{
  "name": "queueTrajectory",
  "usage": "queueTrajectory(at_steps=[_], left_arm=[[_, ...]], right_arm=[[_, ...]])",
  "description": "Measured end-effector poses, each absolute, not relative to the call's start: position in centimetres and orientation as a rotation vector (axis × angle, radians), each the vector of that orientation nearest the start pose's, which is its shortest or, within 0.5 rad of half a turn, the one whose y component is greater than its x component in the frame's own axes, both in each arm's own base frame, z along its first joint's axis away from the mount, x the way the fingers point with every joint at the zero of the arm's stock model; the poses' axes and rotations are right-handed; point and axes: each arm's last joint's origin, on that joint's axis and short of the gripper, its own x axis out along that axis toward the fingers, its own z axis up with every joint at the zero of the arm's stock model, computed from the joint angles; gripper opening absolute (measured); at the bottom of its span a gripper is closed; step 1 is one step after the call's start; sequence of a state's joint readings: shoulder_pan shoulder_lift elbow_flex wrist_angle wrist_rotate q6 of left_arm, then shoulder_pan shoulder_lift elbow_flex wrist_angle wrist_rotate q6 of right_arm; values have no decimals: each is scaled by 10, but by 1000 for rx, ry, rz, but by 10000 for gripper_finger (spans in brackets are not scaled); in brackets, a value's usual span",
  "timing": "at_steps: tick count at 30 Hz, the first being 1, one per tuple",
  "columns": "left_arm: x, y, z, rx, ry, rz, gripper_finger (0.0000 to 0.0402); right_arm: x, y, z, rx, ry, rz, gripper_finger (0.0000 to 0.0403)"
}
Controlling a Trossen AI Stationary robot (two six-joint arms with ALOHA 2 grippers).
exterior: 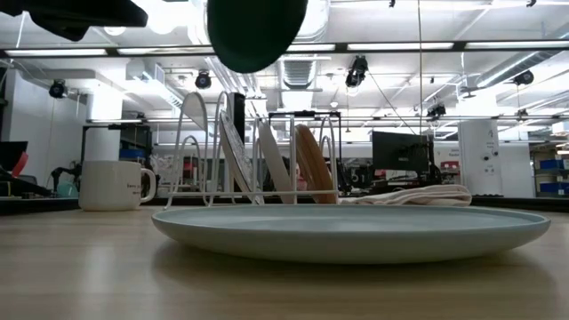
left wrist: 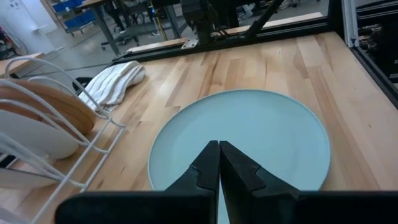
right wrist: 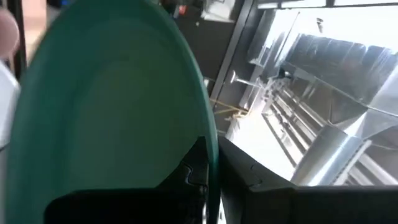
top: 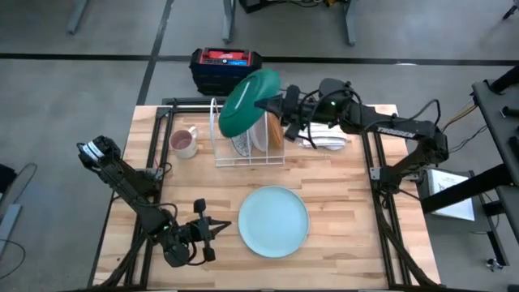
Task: Sort dishes
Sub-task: Put the green plate into the dishwasher rack
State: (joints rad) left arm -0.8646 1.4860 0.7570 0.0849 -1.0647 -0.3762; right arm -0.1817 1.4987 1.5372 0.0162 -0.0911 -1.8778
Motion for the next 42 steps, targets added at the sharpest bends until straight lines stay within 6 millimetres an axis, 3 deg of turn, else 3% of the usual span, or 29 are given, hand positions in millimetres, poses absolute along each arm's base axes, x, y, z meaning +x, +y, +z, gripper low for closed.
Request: queueTrajectory(at_steps=[9,20,32,42], left_arm=[[204,-201,198,154,329,259,0],[201,-201,196,148,342,260,0],[187,-200,183,152,315,307,0],[185,-199,182,148,307,318,0]], right_arm=[[361,-86,428,-1931,90,-78,7],[396,-96,408,-2119,122,-9,7],[404,-97,387,-2142,140,142,7],[422,-101,356,-2169,149,263,7]])
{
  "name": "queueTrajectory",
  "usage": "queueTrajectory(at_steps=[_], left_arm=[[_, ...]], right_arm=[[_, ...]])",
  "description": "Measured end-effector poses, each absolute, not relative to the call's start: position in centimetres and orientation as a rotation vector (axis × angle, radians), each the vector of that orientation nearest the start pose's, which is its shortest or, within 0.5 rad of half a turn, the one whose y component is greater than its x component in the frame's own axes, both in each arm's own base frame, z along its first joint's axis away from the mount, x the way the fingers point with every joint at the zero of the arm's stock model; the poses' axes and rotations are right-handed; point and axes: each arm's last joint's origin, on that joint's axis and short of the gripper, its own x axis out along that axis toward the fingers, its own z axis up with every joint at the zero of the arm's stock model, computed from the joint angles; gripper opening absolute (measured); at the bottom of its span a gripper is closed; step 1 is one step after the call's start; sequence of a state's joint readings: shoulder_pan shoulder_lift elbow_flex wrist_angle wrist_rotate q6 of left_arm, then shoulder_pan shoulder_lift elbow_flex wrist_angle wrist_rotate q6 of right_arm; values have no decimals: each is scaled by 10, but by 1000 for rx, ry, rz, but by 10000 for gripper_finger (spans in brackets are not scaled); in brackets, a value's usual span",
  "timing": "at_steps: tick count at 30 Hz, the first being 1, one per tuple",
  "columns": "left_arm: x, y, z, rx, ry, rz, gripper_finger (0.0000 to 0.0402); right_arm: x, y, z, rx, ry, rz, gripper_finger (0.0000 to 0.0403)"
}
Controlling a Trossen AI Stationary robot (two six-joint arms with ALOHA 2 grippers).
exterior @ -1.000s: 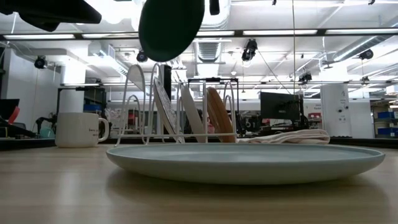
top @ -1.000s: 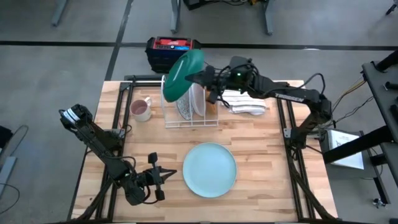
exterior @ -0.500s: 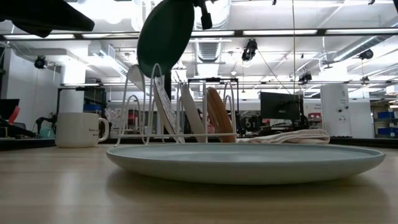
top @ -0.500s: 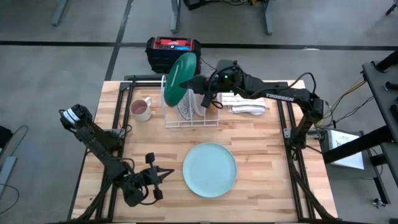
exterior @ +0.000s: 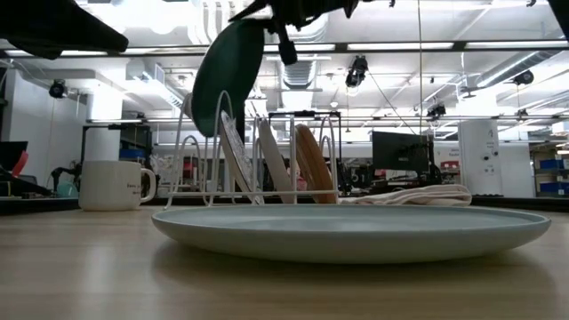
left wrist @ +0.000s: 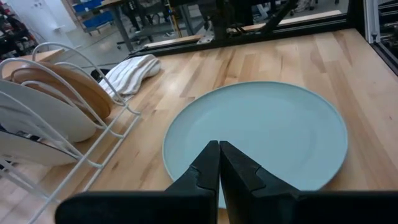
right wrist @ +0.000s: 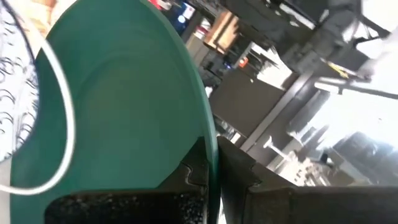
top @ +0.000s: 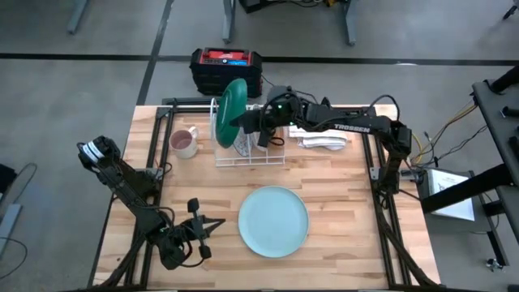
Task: Sort dishes
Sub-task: Put the green plate into the dishwasher rack
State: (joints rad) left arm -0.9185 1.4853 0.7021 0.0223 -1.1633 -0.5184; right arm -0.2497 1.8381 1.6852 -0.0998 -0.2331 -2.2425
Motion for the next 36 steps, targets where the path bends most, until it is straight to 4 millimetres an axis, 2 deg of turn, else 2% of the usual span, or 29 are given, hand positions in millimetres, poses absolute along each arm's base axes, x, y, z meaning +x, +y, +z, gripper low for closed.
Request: queueTrajectory(at_steps=[7,20,36], left_arm=[[184,-199,180,149,307,322,0],[180,-200,179,161,290,340,0],[178,-200,178,153,291,342,0]], right_arm=[[431,-103,336,-2176,163,347,7],[435,-103,324,-2122,139,419,7],[450,-110,290,-2101,184,486,7]])
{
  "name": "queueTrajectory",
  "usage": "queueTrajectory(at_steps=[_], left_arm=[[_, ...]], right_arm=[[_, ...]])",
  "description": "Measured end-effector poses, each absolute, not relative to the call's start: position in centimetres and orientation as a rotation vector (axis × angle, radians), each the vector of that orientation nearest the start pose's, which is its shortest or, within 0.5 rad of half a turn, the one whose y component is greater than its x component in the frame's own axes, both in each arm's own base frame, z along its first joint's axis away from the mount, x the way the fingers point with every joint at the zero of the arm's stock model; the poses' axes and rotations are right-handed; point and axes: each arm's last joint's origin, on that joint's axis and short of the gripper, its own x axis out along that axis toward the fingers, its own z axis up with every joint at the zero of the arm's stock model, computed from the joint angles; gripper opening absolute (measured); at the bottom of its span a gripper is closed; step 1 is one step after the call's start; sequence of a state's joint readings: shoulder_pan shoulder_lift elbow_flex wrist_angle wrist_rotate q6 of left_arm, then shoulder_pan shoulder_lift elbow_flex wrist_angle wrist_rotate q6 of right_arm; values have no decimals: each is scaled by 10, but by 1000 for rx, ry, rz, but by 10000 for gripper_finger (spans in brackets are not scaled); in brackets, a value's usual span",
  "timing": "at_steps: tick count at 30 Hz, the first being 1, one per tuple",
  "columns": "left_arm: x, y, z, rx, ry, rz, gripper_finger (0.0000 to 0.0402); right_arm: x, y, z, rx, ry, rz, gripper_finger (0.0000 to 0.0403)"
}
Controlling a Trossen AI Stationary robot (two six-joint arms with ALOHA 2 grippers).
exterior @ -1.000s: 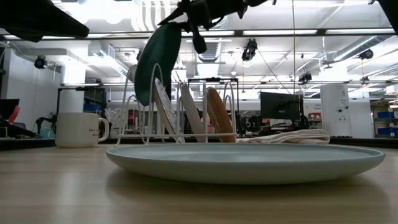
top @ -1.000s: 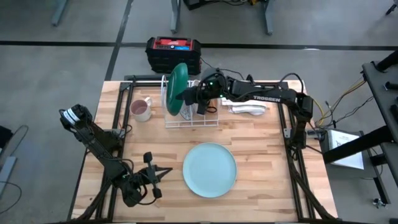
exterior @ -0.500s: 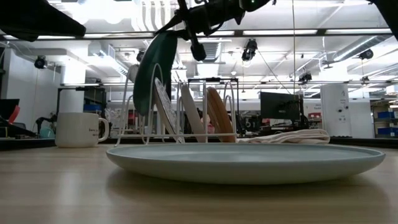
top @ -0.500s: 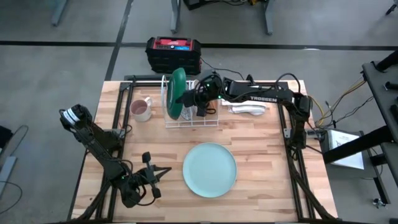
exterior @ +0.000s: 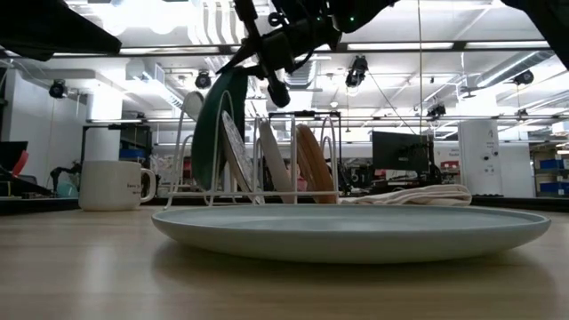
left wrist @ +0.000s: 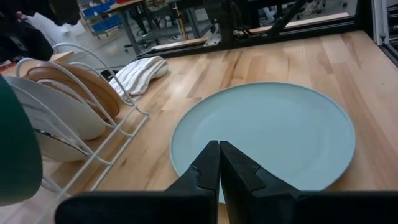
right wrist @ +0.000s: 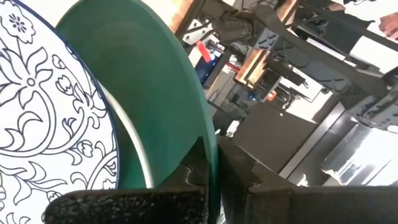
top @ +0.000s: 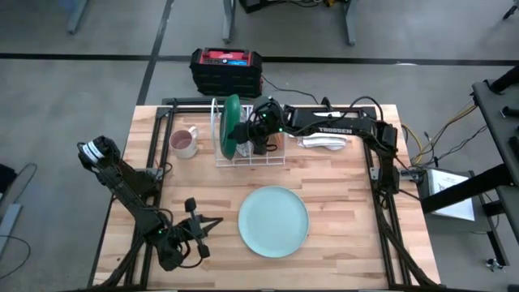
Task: Sort dishes
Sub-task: Put the green plate into the dishwasher rack
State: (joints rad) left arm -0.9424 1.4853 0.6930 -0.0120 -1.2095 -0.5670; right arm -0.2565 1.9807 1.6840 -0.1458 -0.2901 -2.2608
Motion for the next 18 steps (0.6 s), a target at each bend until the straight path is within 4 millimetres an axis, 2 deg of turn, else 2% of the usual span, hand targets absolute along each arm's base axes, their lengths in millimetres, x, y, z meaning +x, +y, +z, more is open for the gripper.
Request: queueTrajectory(at_steps=[18], left_arm=[[177,-199,177,146,291,347,0]], right_arm=[[462,-114,264,-2114,195,529,12]])
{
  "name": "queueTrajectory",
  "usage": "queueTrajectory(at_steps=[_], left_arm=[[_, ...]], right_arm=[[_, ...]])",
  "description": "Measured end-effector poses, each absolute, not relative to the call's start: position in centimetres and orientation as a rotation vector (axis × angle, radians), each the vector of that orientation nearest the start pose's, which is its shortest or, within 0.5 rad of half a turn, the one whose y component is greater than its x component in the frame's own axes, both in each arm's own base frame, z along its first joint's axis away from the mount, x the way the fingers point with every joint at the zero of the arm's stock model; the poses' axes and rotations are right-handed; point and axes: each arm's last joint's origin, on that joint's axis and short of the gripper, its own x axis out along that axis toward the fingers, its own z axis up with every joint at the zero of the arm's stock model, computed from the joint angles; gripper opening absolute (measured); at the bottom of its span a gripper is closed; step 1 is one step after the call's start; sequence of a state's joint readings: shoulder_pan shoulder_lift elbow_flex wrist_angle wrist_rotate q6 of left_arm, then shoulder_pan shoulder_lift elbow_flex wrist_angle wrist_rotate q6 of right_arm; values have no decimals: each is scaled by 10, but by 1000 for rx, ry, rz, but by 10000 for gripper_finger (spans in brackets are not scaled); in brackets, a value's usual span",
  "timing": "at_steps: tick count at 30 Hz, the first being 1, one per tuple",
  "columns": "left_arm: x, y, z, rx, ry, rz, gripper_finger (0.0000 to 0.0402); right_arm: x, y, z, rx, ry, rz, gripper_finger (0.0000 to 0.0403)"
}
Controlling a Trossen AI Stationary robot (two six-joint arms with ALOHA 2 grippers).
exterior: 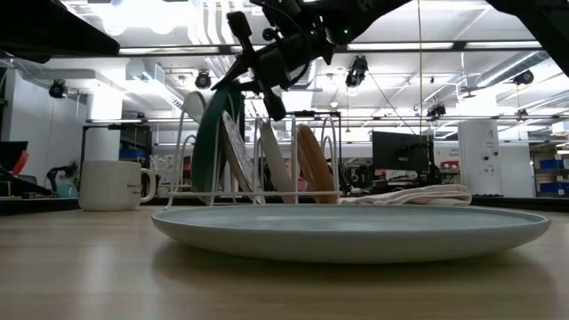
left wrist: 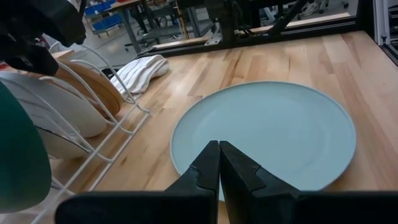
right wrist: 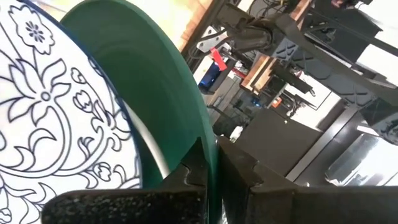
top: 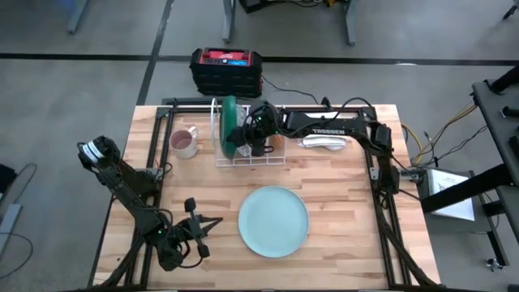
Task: Sort dishes
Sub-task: Put the green plate into the dishwasher rack
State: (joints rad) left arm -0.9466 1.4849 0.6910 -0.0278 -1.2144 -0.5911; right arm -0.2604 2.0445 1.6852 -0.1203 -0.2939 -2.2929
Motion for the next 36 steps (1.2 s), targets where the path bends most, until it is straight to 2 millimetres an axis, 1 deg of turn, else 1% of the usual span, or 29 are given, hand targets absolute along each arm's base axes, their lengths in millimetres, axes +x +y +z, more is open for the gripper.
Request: queueTrajectory(at_steps=[9,14,16,22,27,30,32,36], left_arm=[[176,-198,176,144,296,350,0],[175,-197,175,130,299,357,0],[175,-198,175,130,299,356,0],[174,-198,175,131,300,356,0],[174,-198,175,133,296,358,0],[174,-198,175,133,296,359,0],[174,-198,175,133,296,359,0],[174,-198,175,133,296,358,0]], right_arm=[[463,-115,260,-2117,205,538,38],[463,-116,260,-2115,206,533,45],[463,-116,261,-2080,213,522,44],[466,-117,268,-1948,210,416,40],[468,-118,276,-1914,172,321,50],[468,-117,278,-1913,170,311,57],[468,-118,278,-1918,211,287,62],[468,-123,279,-1938,351,189,68]])
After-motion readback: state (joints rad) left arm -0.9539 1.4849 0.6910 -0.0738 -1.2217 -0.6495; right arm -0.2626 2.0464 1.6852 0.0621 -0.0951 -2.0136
